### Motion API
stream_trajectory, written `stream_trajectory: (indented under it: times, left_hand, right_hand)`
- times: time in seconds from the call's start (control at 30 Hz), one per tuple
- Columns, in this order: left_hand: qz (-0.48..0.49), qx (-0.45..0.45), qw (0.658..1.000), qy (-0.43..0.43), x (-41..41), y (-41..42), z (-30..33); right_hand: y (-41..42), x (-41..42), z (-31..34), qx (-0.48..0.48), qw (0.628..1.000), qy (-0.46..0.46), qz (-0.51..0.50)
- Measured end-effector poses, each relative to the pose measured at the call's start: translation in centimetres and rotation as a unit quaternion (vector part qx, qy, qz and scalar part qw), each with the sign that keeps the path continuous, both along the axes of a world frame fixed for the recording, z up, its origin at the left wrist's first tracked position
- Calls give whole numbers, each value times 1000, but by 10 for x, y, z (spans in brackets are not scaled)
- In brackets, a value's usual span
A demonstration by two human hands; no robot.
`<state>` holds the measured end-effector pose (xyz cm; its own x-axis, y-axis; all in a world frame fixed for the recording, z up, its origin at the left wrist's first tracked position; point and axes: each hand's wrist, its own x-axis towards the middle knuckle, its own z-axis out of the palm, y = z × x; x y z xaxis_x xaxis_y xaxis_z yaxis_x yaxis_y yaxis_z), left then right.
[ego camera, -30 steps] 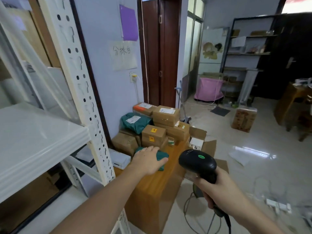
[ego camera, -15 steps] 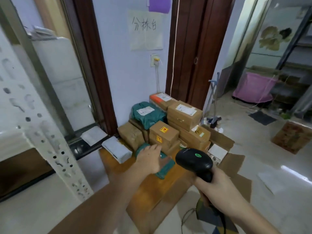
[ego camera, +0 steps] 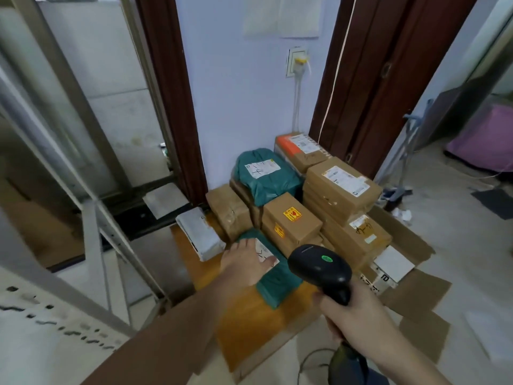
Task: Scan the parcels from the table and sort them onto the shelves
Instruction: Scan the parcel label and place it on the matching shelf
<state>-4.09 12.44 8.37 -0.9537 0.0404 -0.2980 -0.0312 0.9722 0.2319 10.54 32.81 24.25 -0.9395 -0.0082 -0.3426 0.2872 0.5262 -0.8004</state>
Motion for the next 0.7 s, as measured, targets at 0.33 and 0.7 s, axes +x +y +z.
stream_trajectory:
  times: [0.33, 0.7]
  left_hand:
    - [180, 84, 978, -71, -26, 19, -69]
    - [437, 300, 828, -185, -46, 39, -171]
  right_hand:
    - [21, -70, -35, -56, 993, -94, 37]
    - [53, -127, -78, -20, 982, -172, 73]
